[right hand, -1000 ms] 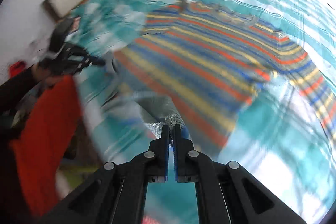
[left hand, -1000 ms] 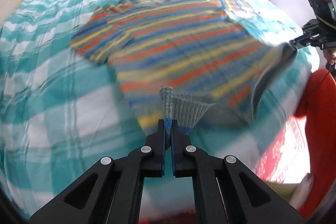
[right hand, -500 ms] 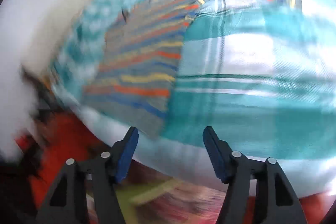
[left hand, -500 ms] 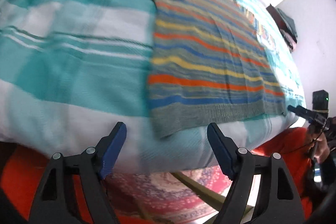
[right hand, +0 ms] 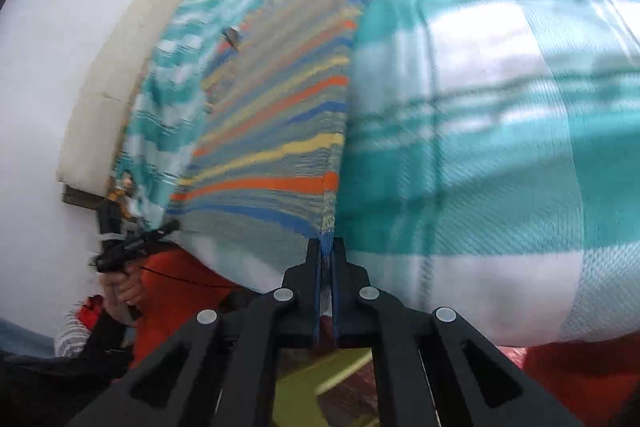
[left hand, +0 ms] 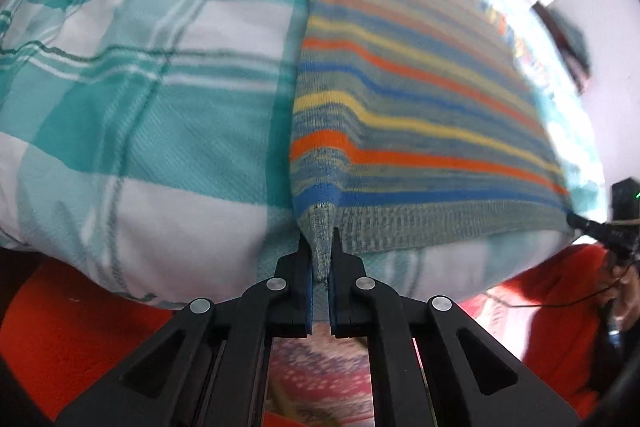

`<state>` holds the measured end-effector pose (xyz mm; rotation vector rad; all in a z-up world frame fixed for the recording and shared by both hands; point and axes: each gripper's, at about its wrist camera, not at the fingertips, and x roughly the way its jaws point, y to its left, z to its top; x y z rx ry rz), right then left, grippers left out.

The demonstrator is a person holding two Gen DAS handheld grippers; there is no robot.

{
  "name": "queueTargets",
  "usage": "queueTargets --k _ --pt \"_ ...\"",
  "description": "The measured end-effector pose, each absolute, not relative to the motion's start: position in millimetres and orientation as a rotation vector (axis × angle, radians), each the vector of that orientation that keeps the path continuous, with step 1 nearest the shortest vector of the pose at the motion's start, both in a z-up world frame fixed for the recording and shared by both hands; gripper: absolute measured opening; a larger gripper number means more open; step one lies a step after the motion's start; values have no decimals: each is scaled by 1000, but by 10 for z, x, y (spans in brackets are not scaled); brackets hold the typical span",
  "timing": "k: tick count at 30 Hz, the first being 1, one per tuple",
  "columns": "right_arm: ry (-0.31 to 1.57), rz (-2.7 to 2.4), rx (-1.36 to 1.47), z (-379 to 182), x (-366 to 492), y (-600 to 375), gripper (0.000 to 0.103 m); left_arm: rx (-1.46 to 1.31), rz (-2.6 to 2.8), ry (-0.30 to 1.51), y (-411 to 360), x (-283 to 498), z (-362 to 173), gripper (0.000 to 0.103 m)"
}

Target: Fold small clothes

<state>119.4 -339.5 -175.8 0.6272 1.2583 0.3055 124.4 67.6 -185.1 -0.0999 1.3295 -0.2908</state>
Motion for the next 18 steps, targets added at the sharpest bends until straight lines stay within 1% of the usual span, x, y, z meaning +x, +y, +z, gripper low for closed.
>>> queueTargets --k 3,11,14,18 --pt "1273 274 588 -1850 1227 -3325 4 -44 -258 1322 550 1262 -1876 3" --pt "1274 254 491 -1788 1304 -3148 4 -79 -224 1301 508 1269 -1898 4" --pt "1268 248 474 -1783 1175 -3380 4 -60 -216 1284 582 1191 -1940 4" --pt "1258 233 438 -1737 1150 -3345 3 -41 -213 1256 590 1137 -1904 7"
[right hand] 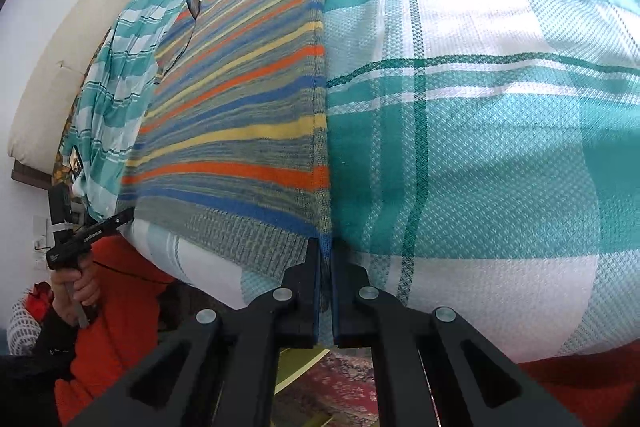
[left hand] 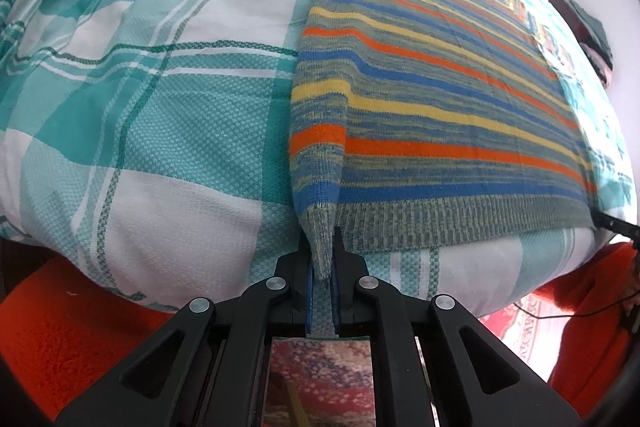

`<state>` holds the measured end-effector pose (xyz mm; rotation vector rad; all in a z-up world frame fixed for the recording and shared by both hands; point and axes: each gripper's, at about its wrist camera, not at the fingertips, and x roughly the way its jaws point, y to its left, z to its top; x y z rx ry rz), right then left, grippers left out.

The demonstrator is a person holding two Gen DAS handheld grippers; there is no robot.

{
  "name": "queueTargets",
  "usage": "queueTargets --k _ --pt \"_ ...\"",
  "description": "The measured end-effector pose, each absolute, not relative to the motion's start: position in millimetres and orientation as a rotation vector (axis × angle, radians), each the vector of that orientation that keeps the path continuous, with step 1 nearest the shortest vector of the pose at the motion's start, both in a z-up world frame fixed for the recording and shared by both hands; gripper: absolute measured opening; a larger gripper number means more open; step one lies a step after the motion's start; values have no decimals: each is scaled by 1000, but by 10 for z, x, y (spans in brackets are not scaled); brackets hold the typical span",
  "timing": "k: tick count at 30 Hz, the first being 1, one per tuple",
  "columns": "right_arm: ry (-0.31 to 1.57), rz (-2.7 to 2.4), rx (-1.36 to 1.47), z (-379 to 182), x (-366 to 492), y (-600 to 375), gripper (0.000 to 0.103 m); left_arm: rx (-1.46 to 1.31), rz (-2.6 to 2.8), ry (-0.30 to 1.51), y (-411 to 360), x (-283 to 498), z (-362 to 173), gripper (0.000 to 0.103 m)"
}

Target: Fold small clothes

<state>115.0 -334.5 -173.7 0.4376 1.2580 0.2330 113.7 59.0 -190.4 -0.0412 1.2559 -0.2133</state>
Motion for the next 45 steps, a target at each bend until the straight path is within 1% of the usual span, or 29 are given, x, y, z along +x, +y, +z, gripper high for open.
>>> queueTargets --k 1,2,3,4,5,7,10,12,16,17,19,21,23,27,28,29,31,33,34,35,36,37,38,40,42,45 --pt "1254 230 427 -1711 1138 -3339 4 -41 -214 1255 607 1118 -1889 13" --pt "1256 233 426 -1689 1125 -3341 11 -40 -216 1257 608 1082 -1862 29" --pt "1265 232 429 -1664 1111 -3348 15 -41 -218 1256 618 1033 -1828 41" --pt "1270 229 432 -1630 1087 -3371 28 -35 -207 1249 618 981 -1781 69" --pt "1262 218 425 -1575 1053 -3400 46 -16 -171 1225 627 907 -1701 81" --pt "1201 131 337 -1376 958 -3449 62 9 -129 1190 712 830 -1553 81" --pt "1093 -55 184 -1073 840 -3509 63 67 -86 1121 776 900 -1284 81" --pt "1024 -102 165 -910 818 -3528 64 172 -78 1049 704 1098 -1080 81" --pt "938 -47 206 -776 961 -3303 65 396 -141 895 298 1770 -819 92" --pt "932 -15 211 -798 1014 -3184 65 451 -161 867 152 1983 -829 92" --pt "943 48 211 -906 1138 -2925 65 530 -180 854 -20 2311 -923 92" --pt "953 96 219 -1033 1222 -2727 65 589 -193 874 -225 2708 -1130 91" --pt "971 138 230 -1151 1283 -2565 65 626 -188 903 -355 3026 -1405 89" --pt "1030 173 194 -1403 1324 -2449 65 719 -166 986 -431 3382 -1981 89" --pt "1044 167 190 -1454 1326 -2454 65 741 -166 977 -445 3409 -2049 93" --pt "1062 159 192 -1513 1324 -2475 65 751 -161 943 -444 3426 -2071 102" --pt "1085 149 214 -1611 1316 -2537 65 754 -153 904 -417 3471 -2060 103" --pt "1083 150 224 -1654 1307 -2555 65 729 -169 937 -388 3528 -2053 103" --pt "1081 149 217 -1663 1307 -2547 65 698 -174 950 -356 3560 -2044 102" --pt "1079 146 208 -1659 1312 -2535 65 674 -182 958 -337 3579 -2037 93" --pt "1078 144 196 -1663 1323 -2522 65 639 -205 970 -315 3579 -2017 77" --pt "1077 141 181 -1668 1324 -2499 65 606 -236 997 -296 3605 -2009 19" --pt "1077 139 172 -1671 1325 -2487 66 594 -237 1040 -285 3650 -2009 4" --pt "1077 136 162 -1677 1327 -2467 67 518 -257 1055 -202 3701 -1871 3" --pt "1077 134 150 -1670 1330 -2455 67 331 -280 1061 43 3817 -1537 3" --pt "1077 133 138 -1674 1329 -2447 67 35 -253 1020 639 4039 -1012 3"
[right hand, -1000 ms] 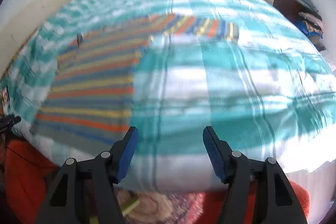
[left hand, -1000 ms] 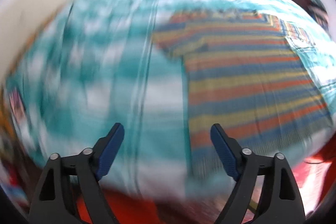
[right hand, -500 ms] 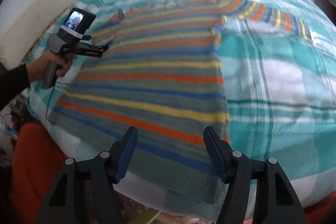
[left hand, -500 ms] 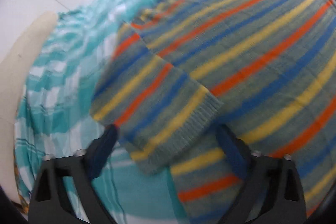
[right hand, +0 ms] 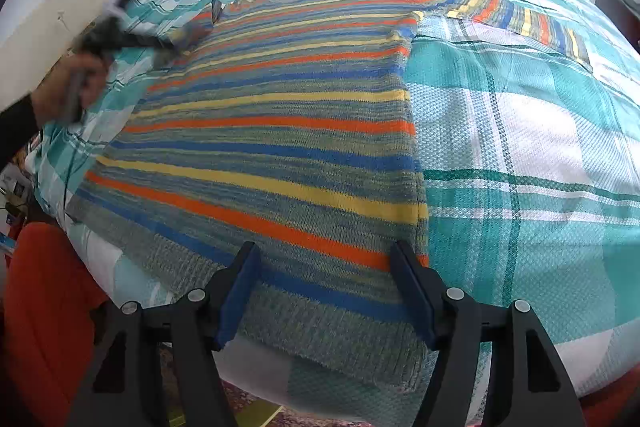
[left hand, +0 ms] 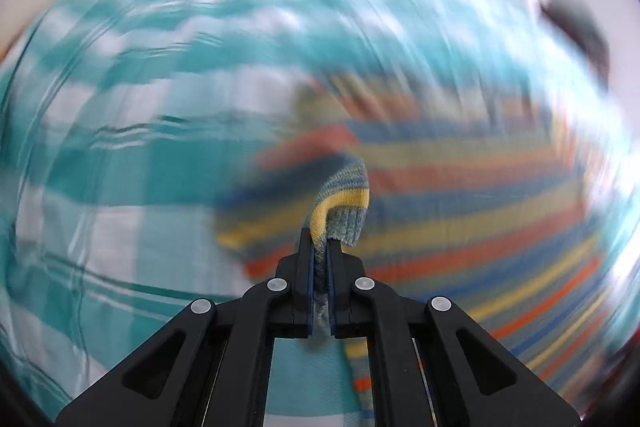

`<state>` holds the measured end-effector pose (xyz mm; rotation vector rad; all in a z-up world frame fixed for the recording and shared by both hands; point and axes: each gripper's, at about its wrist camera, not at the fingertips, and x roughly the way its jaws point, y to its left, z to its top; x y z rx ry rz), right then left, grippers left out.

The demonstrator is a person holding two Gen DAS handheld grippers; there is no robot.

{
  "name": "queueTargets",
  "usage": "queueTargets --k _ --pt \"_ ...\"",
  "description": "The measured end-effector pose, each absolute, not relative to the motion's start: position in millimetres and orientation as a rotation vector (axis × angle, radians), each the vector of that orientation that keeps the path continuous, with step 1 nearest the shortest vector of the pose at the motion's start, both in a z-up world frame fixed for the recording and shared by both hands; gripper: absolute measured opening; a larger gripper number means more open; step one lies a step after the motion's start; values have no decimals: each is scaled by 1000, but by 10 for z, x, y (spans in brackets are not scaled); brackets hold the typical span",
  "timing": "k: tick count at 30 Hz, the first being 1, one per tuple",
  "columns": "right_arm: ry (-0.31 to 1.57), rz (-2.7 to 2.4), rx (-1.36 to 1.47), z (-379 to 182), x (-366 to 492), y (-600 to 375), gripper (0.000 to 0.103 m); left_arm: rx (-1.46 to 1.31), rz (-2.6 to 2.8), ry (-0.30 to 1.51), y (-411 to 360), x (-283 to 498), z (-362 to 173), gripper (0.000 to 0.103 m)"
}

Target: Fold small clothes

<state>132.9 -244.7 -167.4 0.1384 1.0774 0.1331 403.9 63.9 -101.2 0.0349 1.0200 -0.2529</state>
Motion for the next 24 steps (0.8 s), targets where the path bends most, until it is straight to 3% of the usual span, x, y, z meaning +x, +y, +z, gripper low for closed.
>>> queueTargets --k 4,8,14,15,16,17,19,24 --pt "1078 132 136 -1688 1340 -2441 69 -273 -55 967 1716 4507 -662 3" --pt "1082 130 116 -1698 1348 -2395 73 -391 130 1051 2364 4806 -1031 3" --pt "1089 125 111 -1720 1363 -2377 75 -402 175 1134 2443 4849 -1500 6" --pt "1090 125 109 -1722 1368 -2369 76 -435 172 1135 2482 4851 -1537 10" --pt "1090 126 105 -1725 1372 -2359 77 -475 182 1138 2557 4844 -1569 21" --pt "1091 125 102 -1727 1376 -2350 78 -510 196 1138 2608 4791 -1578 43" --pt "1091 125 93 -1731 1381 -2334 79 -589 188 1099 2748 4620 -1582 63" --pt "1088 125 87 -1744 1387 -2313 82 -660 88 1091 2735 4448 -1771 64"
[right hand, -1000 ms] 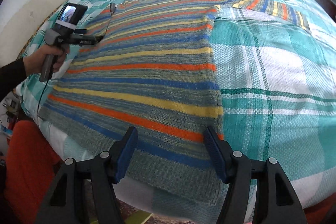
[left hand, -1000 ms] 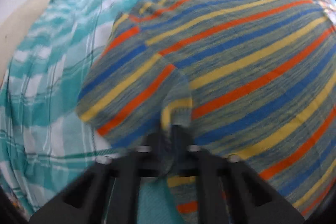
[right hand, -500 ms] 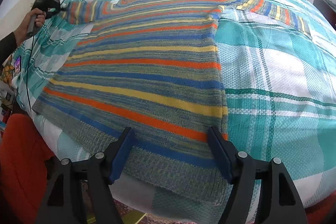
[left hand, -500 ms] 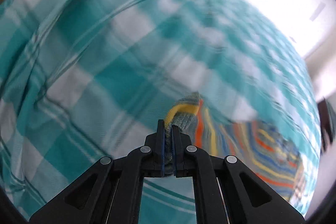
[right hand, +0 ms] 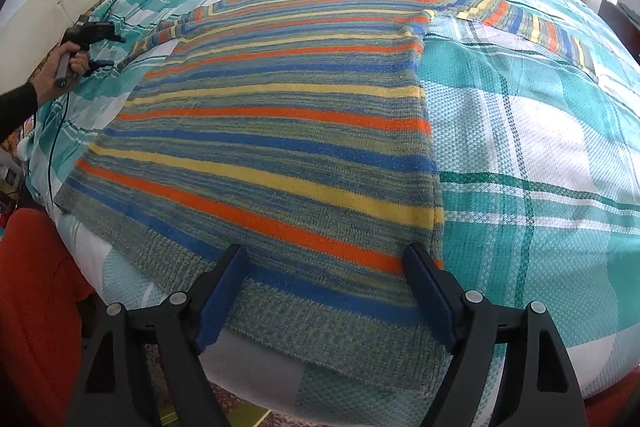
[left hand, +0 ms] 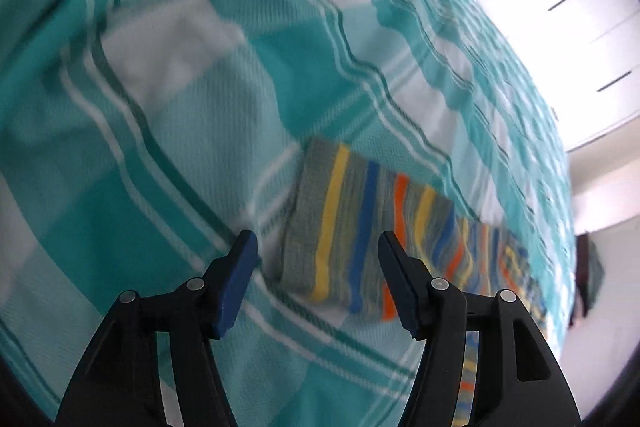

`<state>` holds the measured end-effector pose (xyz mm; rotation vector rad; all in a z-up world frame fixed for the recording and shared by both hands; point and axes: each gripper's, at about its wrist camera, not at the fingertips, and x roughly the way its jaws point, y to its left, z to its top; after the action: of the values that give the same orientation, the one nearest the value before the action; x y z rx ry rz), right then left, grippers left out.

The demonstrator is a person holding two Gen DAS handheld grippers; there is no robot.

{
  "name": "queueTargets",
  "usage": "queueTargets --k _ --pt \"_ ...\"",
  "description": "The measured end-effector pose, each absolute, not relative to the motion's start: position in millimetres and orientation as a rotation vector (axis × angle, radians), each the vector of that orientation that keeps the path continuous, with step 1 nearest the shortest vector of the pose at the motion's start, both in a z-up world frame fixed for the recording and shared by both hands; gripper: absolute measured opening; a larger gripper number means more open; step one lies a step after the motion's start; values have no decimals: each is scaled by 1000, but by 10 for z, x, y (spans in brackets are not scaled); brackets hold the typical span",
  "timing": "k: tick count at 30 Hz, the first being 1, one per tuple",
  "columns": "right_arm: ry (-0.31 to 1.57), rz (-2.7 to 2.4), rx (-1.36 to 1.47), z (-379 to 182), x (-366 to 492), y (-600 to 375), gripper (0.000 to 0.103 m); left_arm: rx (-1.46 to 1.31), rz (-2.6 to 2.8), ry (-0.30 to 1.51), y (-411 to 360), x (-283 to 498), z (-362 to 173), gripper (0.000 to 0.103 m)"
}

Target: Fold small clothes

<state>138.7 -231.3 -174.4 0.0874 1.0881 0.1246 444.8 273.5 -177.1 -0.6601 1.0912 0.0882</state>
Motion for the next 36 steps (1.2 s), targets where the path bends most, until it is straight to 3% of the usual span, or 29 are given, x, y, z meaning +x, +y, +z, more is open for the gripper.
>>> queueTargets --k 2,3,4,9,12,13,14,15,16,17,19,23,25,36 --pt "1088 122 80 -1747 1385 -2294 83 -642 79 1085 2622 4424 -1834 63" --pt "1087 120 74 -1748 1384 -2285 83 -637 75 1078 2589 4390 -1837 56" --pt "1087 118 68 -1749 1383 -2276 83 -629 71 1091 2516 4410 -1876 5" --pt "1087 116 61 -1751 1374 -2271 83 -462 246 1112 2463 4398 -1873 4" --pt "1086 111 52 -1759 1373 -2260 83 -378 242 1110 2346 4382 -1847 15" --pt "1085 112 48 -1761 1371 -2257 84 -338 247 1104 2276 4360 -1792 26" --pt "1084 112 46 -1761 1366 -2251 84 -294 261 1091 2174 4310 -1693 52" --pt "1083 113 45 -1760 1363 -2253 84 -275 256 1070 2098 4211 -1595 69" --pt "1083 116 47 -1761 1362 -2257 85 -270 228 1015 1995 4053 -1476 96" --pt "1083 117 47 -1761 1362 -2261 85 -264 188 934 1872 3853 -1368 103" --pt "1084 115 47 -1763 1363 -2256 86 -207 125 849 1619 3554 -1325 102" --pt "1078 108 21 -1793 1356 -2188 92 -64 1 1039 1230 3524 -1886 103" --pt "1075 104 -5 -1817 1352 -2143 95 -16 -1 1014 1179 3491 -2055 103" --pt "1064 99 -12 -1892 1352 -2097 103 -14 4 988 1112 3592 -2014 103"
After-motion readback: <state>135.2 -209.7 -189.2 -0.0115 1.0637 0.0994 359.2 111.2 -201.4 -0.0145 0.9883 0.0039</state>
